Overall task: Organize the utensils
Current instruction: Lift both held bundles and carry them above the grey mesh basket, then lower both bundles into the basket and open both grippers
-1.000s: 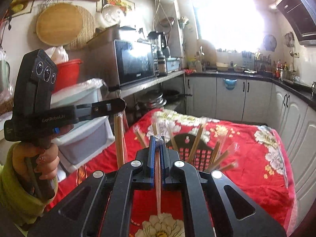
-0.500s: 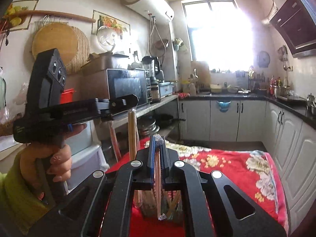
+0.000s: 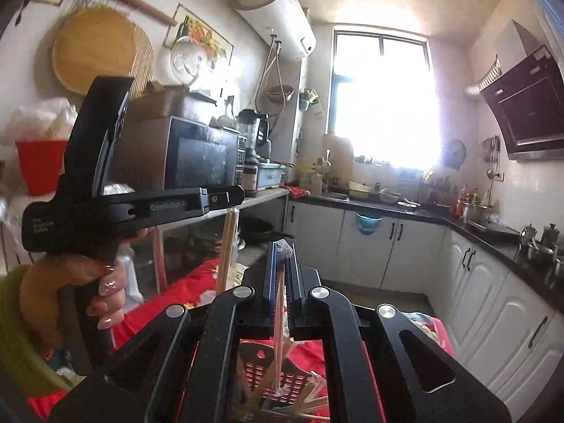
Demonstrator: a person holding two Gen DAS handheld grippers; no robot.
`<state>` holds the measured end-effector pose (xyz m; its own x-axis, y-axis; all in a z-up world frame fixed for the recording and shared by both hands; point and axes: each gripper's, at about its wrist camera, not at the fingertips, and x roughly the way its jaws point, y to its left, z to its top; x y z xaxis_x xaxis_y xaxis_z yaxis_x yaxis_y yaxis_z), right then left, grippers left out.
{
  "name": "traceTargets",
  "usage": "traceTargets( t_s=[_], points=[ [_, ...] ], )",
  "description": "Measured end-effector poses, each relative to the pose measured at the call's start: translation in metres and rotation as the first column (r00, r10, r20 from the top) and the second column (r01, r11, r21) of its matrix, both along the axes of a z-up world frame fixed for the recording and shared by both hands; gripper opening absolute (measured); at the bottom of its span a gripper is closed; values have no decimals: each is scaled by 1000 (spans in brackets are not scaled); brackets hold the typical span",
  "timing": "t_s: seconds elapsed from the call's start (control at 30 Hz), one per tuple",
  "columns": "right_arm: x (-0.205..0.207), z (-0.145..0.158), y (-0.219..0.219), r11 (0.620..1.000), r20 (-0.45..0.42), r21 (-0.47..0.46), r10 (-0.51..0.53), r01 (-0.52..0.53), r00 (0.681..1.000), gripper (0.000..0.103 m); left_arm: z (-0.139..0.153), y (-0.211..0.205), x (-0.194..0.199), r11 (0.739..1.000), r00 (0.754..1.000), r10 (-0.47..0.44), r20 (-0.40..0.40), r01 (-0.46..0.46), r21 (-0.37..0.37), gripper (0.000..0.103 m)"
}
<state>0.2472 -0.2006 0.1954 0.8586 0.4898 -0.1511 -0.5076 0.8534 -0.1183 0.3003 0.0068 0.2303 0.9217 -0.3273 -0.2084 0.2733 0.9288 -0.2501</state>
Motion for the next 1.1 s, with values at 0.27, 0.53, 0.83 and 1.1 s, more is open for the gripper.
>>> traceTargets(
  t_s=[0.27,0.53,0.83,1.1],
  points=[
    [28,-29,-4,999,-67,9,-37,37,997,5,-29,3,13,1000,999,-6,-36,6,-14,0],
    [47,-55,-9,998,-162,39,-44,51,986,5,-53,1,17,1000,997,-13,-76,13,5,0],
    [42,-74,-10,998,-231,43,-37,48,972,5,-80,-1,12,999,990,-10,-138,15,35,0],
    [30,-86,-14,999,-269,33,-33,43,963,5,-91,1,-3,998,985,-8,-175,20,66,2]
  ],
)
